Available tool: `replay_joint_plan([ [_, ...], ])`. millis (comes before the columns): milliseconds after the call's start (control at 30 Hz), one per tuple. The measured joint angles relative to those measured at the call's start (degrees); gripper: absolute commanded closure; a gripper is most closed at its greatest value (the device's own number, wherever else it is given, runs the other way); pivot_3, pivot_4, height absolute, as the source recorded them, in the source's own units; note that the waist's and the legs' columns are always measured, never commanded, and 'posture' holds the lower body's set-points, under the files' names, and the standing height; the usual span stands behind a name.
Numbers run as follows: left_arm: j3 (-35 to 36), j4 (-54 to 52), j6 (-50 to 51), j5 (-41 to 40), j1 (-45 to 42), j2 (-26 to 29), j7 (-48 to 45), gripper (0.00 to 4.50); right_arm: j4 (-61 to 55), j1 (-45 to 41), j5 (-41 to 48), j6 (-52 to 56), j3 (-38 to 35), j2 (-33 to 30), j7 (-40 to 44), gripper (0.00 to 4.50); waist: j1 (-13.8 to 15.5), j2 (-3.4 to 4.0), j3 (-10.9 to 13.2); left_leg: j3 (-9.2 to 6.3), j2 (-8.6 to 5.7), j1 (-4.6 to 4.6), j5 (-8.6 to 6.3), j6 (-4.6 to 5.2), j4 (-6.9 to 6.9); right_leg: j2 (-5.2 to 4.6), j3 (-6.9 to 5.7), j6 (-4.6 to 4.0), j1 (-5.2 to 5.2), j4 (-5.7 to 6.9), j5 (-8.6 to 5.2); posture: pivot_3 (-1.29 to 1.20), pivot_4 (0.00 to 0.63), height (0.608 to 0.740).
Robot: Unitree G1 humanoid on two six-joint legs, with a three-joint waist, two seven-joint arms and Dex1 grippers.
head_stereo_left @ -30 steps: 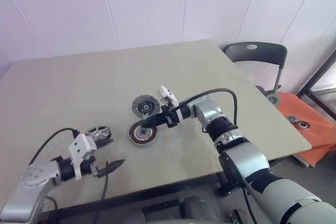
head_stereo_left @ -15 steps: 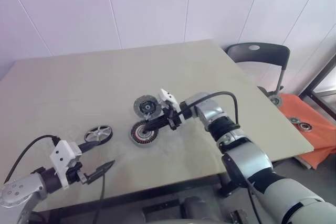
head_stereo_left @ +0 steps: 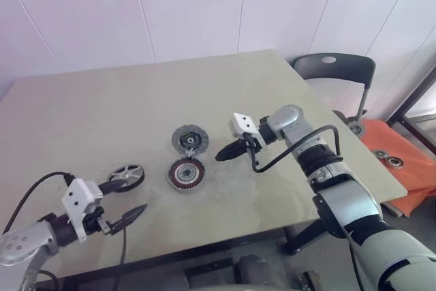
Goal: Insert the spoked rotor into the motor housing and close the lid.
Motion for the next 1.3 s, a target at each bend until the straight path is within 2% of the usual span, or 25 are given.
replay_joint_plan([
  [100,0.2,-0.7,0.6,0.0,2.1,-2.0,2.1,0.00,0.0,0.0,0.6,0.2,-0.3,0.0,-0.3,4.48,0.0,0.00,0.0,0.00,0.00,0.00,0.00,0.00,0.03,-0.01,0.00,-0.01,0.03,-0.01,0.00,0.00,0.000,0.740],
  [400,3.3,-14.1,4.8,-5.4,15.1,-11.9,10.9,0.00,0.6,0.0,0.6,0.3,-1.0,1.3,-2.0,4.48,0.1,-0.02,0.0,0.01,0.00,0.03,0.00,0.00,0.06,-0.01,0.02,-0.20,0.04,0.01,-0.12,0.00,0.000,0.740],
  [600,4.8,-16.6,7.0,-9.8,18.7,-18.4,17.2,0.00,3.2,-0.4,0.4,0.0,-0.9,2.7,-2.2,4.48,0.1,-0.05,0.0,0.04,-0.01,0.03,0.00,0.00,0.14,-0.02,0.03,-0.14,0.10,-0.05,-0.18,0.00,0.000,0.740],
  [733,3.8,-16.5,8.8,-10.2,16.1,-22.8,23.2,0.00,4.6,-1.2,0.3,-0.5,-0.8,3.6,-2.1,4.48,0.1,-0.06,0.0,0.02,-0.01,0.04,0.00,0.00,0.14,0.00,0.03,-0.15,0.10,-0.01,-0.17,0.00,0.000,0.740],
  [933,3.3,-12.7,12.9,-13.2,7.5,-27.0,32.7,0.00,6.0,-2.0,-0.4,-1.1,-0.8,4.1,-2.1,4.48,0.2,-0.10,-0.1,0.01,-0.01,0.04,0.00,-0.01,0.15,0.00,0.02,-0.12,0.13,-0.01,-0.06,0.00,0.000,0.740],
  [1133,-1.1,-11.9,22.0,-17.0,5.4,-27.0,37.3,0.00,6.5,-2.1,-1.2,-1.1,-0.8,3.8,-2.1,4.48,0.1,-0.15,-0.1,0.01,-0.02,0.03,0.00,-0.01,0.11,0.00,0.02,-0.01,0.11,-0.02,0.01,0.00,0.000,0.740],
  [1300,-1.5,-11.5,24.8,-18.9,3.1,-27.0,39.9,0.00,6.8,-2.1,-1.4,-1.0,-0.8,3.1,-2.2,4.48,0.3,-0.09,-0.1,-0.02,-0.02,0.06,0.01,-0.01,0.16,0.00,0.00,-0.04,0.15,0.03,-0.01,0.00,0.000,0.740],
])
